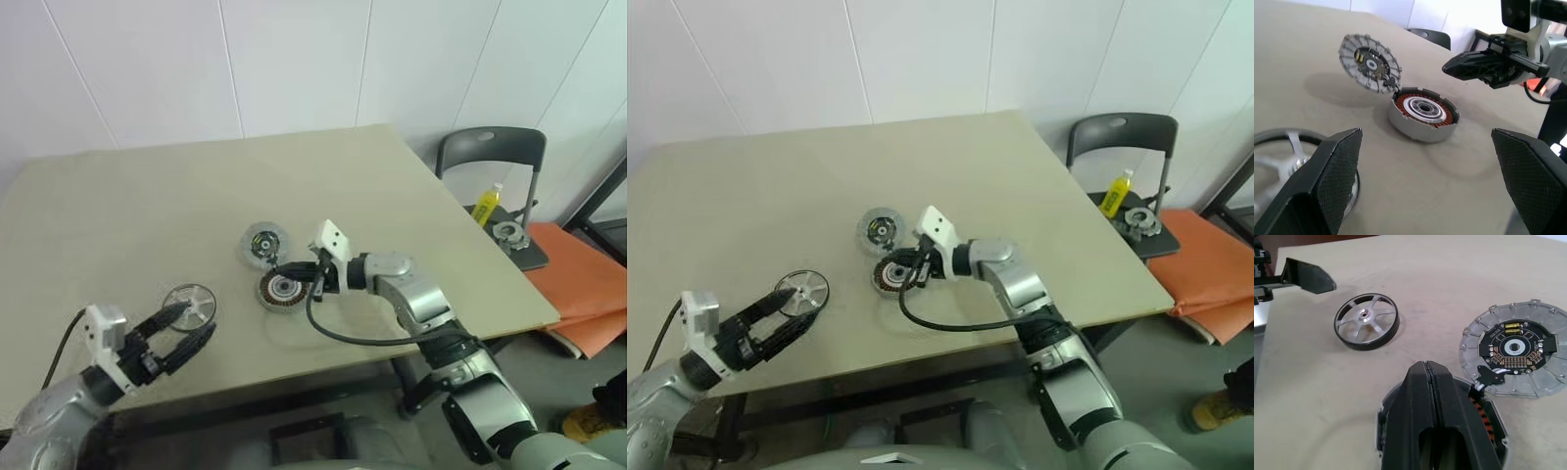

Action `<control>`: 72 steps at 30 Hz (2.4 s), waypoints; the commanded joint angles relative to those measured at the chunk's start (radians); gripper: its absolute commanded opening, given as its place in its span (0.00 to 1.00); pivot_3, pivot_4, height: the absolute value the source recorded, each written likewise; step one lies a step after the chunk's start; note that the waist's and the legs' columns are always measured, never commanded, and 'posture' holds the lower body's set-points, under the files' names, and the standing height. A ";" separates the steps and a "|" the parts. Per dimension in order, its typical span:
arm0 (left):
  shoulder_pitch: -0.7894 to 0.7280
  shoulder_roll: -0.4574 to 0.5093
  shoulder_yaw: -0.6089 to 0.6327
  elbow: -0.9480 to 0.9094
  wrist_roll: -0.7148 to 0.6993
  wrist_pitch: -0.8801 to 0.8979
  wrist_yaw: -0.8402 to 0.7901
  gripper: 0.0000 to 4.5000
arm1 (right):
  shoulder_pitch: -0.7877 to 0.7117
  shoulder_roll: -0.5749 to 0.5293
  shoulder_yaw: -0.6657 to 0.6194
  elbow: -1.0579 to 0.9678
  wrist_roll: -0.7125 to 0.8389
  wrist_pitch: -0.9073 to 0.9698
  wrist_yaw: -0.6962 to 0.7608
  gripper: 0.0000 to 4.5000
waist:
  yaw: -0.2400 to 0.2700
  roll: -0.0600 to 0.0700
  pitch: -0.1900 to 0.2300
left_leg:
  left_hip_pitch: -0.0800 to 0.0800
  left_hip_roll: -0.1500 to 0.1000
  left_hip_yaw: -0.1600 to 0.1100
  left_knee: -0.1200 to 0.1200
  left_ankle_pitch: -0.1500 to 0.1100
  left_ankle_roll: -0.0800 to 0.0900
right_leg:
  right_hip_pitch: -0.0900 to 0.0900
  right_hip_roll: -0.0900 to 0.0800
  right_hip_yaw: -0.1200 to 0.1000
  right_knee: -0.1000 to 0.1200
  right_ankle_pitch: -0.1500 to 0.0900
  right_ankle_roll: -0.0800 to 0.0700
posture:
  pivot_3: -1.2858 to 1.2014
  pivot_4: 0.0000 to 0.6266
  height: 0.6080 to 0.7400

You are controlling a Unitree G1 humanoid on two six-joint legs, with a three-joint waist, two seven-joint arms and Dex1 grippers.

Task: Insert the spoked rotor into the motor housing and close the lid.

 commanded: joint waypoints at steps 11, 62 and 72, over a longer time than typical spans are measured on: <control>0.085 -0.164 0.066 -0.077 -0.402 0.276 0.369 1.00 | -0.059 -0.030 0.010 -0.018 -0.004 -0.067 0.081 0.00 | 0.000 -0.001 0.000 | 0.000 0.000 0.000 0.000 -0.002 -0.003 | -0.002 0.000 -0.003 -0.003 0.000 0.000 | 0.52 0.00 1.00; -0.318 -0.068 0.151 0.328 -0.563 0.518 0.514 0.11 | 0.005 -0.050 -0.021 -0.074 0.019 -0.035 0.004 0.00 | 0.004 -0.003 -0.001 | -0.001 0.001 0.004 0.000 -0.004 -0.006 | -0.001 0.004 -0.003 -0.003 0.001 -0.002 | 0.52 0.00 1.00; -0.469 -0.118 0.101 0.304 -0.832 0.650 0.689 0.11 | 0.075 -0.191 -0.048 -0.189 0.109 0.071 0.120 0.00 | 0.009 -0.005 -0.001 | -0.001 0.000 0.004 0.001 -0.003 -0.005 | 0.000 0.004 -0.003 -0.004 0.001 -0.002 | 0.52 0.00 1.00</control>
